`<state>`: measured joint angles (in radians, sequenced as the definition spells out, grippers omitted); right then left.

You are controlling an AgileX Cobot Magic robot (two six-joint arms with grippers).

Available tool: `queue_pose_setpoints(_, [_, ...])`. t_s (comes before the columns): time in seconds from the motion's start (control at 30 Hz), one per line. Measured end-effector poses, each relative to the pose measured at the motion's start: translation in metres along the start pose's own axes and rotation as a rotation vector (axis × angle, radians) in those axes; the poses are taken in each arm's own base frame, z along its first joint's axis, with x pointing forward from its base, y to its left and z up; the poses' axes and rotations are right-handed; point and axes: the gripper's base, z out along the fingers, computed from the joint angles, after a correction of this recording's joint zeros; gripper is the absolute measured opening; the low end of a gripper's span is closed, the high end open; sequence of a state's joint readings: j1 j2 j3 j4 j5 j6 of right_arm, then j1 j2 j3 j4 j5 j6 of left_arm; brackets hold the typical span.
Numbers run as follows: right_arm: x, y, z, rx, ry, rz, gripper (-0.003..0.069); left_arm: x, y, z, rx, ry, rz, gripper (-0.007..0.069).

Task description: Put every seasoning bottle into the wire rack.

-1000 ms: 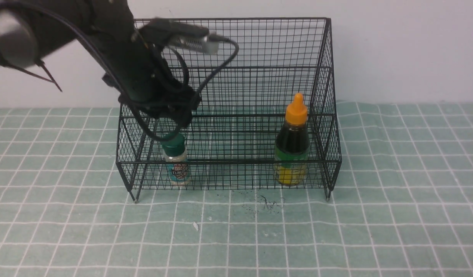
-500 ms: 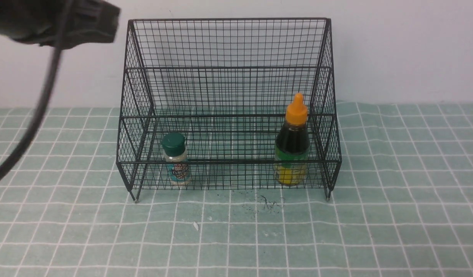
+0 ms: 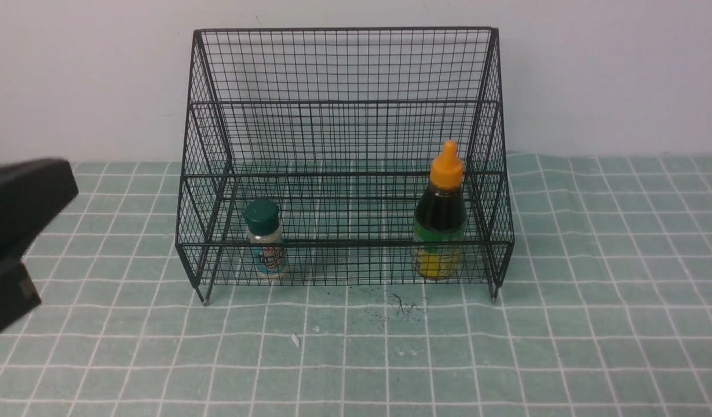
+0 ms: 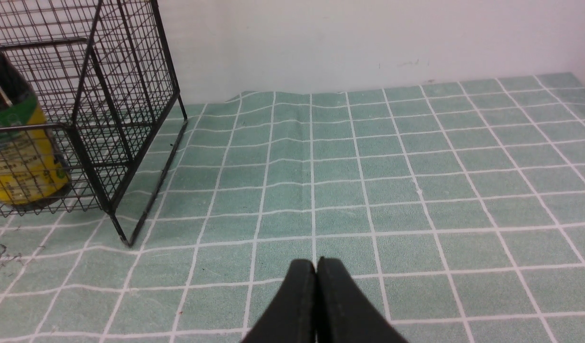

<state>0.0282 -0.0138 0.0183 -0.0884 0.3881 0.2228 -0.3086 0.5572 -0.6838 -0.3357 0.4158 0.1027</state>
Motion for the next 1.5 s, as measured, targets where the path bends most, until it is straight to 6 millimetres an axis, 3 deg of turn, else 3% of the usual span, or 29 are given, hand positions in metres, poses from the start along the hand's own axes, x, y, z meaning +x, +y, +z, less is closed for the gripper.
queue_pose_setpoints(0.1, [0.0,0.0,0.0,0.0,0.0,0.0,-0.0014,0.016,0.003,-0.001,-0.003,0.031,-0.006,-0.0006])
queue_pose_setpoints(0.57, [0.0,0.0,0.0,0.0,0.0,0.0,-0.0014,0.03,0.007,-0.007,-0.021,0.036,0.138,-0.0006])
queue_pose_setpoints(0.7, [0.0,0.0,0.0,0.0,0.0,0.0,-0.0014,0.055,0.018,-0.018,-0.101,-0.009,0.148,-0.0006])
queue_pose_setpoints(0.87, [0.0,0.0,0.0,0.0,0.0,0.0,-0.0014,0.115,0.036,-0.034,-0.247,-0.044,0.183,-0.0006])
queue_pose_setpoints(0.9, [0.0,0.0,0.0,0.0,0.0,0.0,-0.0014,0.118,0.037,-0.034,-0.252,-0.043,0.185,-0.0006])
queue_pose_setpoints(0.93, [0.0,0.0,0.0,0.0,0.0,0.0,-0.0014,0.134,0.041,-0.035,-0.281,-0.04,0.192,-0.0006])
queue_pose_setpoints(1.13, [0.0,0.0,0.0,0.0,-0.001,0.0,-0.0014,0.187,0.055,-0.025,-0.311,0.063,0.167,-0.0006])
queue_pose_setpoints(1.5, [0.0,0.0,0.0,0.0,0.0,0.0,-0.0014,0.192,0.056,-0.024,-0.312,0.089,0.164,-0.0006])
